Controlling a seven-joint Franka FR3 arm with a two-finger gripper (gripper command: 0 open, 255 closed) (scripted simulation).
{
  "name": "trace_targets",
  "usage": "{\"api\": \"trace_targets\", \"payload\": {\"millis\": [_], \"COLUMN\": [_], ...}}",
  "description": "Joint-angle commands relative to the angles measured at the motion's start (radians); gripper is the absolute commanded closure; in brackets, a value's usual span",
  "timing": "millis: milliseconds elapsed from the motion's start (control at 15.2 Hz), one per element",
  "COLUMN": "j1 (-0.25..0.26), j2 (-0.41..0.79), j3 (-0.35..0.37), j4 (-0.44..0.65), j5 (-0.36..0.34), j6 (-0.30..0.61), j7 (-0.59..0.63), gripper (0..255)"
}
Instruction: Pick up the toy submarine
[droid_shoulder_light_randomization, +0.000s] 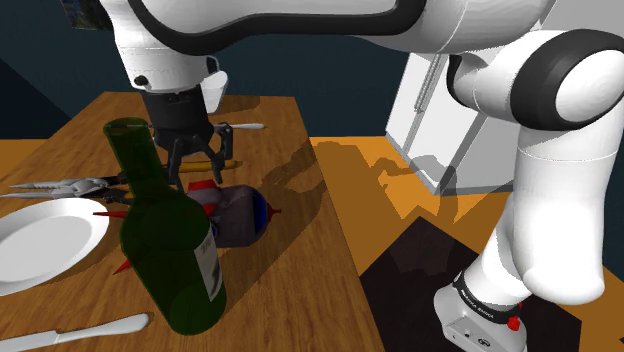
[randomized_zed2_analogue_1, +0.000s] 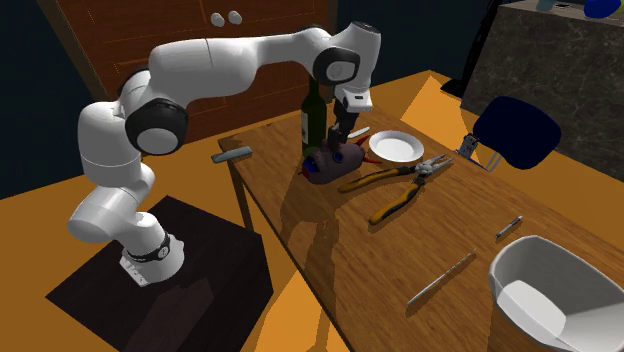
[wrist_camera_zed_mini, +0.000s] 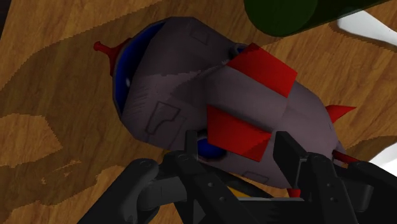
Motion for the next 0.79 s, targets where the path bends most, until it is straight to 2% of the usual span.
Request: {"api": "trace_targets", "payload": {"millis": [0,726], "j1": [0.005,0.062], "j2": [0.006,0.078], "j3": [0.0,-0.003], "j4": [0.03,0.296], "j5": [-0.002,-0.034], "j6": [-0.024,-0.218], "j7": [0.001,0.013], "gripper": [255,255]}}
